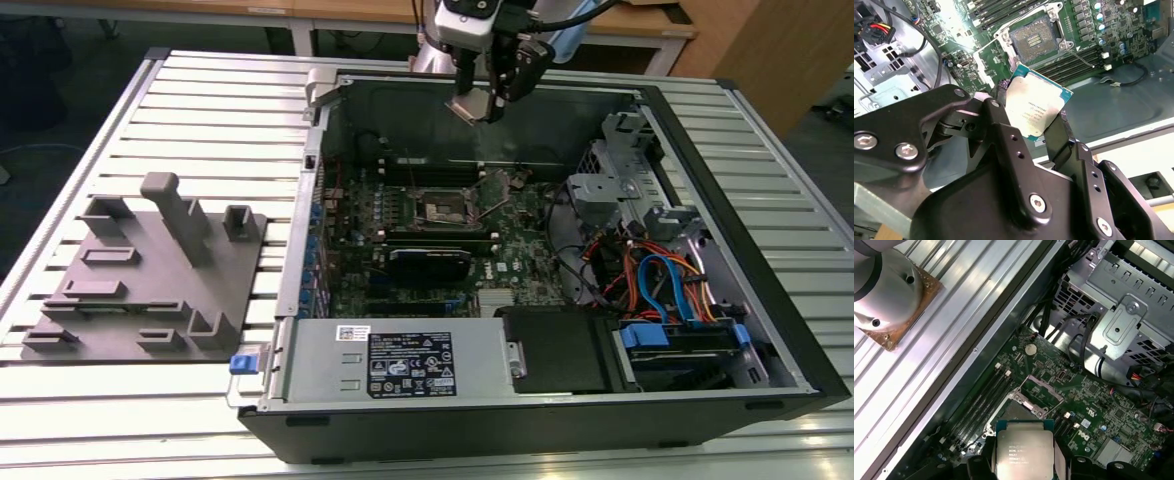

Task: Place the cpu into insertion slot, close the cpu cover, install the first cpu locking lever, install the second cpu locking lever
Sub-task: 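Place the cpu into insertion slot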

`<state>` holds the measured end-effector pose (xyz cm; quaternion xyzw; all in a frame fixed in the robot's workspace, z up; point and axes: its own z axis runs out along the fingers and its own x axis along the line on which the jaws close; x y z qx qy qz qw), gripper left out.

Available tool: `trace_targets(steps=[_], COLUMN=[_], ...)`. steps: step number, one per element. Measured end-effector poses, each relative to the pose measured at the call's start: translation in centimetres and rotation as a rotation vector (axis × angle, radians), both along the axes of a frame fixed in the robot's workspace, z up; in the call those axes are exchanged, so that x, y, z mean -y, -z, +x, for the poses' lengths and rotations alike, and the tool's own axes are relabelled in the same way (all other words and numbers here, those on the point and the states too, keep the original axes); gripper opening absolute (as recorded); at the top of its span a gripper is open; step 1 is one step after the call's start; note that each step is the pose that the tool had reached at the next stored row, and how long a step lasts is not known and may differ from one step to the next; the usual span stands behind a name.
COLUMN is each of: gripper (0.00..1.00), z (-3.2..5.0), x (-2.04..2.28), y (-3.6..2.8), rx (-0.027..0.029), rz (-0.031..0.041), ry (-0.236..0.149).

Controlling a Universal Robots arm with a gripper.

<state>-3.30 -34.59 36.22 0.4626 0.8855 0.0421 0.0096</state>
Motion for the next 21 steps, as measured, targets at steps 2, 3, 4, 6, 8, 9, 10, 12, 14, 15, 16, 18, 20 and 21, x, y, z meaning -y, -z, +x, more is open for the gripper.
trace_targets(steps=[2,3,4,6,8,9,10,12,14,15,16,18,20,21], gripper=[0.54,0.54,0.54,0.54,0.54,0.54,0.54,0.54,0.54,0.54,0.54,0.54,0.54,0.54], z=[-0.01,-0.01,-0.01,-0.01,-0.01,-0.01,-0.02,-0.02,-0.02,-0.02,-0.02,-0.02,-0.02,-0.02], x=[0.00,0.00,0.00,0.00,0.00,0.00,0.00,0.00,0.00,0.00,0.00,0.00,-0.01,-0.01], y=[0.01,0.02,0.02,0.05,0.08,0.09,0.11,0.14,0.18,0.18,0.17,0.19,0.20,0.20], rx=[0.0000,0.0000,0.0000,0.0000,0.0001,0.0000,0.0000,0.0000,0.0000,-0.0001,-0.0001,0.0000,0.0000,0.0000], rz=[0.0000,0.0000,0.0000,0.0000,-0.0002,-0.0002,-0.0002,-0.0002,-0.0002,-0.0003,-0.0004,-0.0002,-0.0002,-0.0002], ry=[0.017,0.026,0.033,0.050,0.071,0.085,0.101,0.133,0.159,0.166,0.167,0.169,0.180,0.180])
